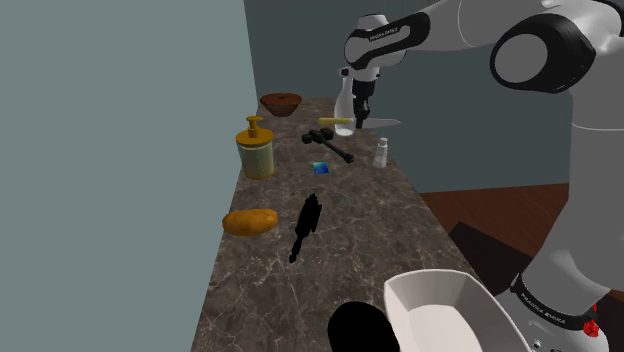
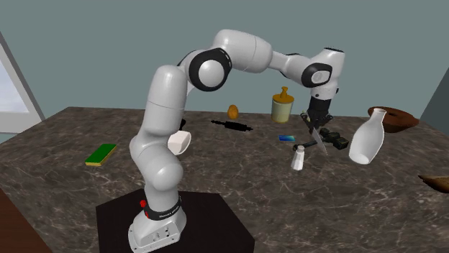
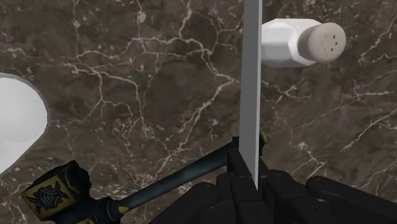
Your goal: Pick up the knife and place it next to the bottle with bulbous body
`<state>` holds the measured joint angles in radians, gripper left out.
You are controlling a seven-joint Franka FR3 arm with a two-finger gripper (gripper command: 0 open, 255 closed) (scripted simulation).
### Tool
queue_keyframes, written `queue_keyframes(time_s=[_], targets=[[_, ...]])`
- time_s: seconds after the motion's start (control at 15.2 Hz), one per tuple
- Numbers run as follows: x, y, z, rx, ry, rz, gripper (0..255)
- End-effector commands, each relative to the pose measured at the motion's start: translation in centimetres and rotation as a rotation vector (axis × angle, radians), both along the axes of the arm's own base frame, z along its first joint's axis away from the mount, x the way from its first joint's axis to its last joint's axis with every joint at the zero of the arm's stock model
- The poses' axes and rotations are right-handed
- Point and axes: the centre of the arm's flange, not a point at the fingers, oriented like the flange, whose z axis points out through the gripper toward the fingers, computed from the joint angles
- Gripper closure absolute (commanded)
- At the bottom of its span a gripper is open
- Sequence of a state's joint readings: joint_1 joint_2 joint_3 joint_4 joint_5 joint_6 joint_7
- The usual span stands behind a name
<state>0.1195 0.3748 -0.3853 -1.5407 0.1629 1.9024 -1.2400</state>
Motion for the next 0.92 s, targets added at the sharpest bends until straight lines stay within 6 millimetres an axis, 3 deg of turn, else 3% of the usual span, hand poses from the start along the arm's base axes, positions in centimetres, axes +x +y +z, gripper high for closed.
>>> queue_keyframes(time_s=[0.0, 0.86], targets=[[0.1, 0.0, -1.1, 0.0, 0.0, 0.0, 255], [0.1, 0.0, -8.0, 0.0, 0.0, 0.0, 255]])
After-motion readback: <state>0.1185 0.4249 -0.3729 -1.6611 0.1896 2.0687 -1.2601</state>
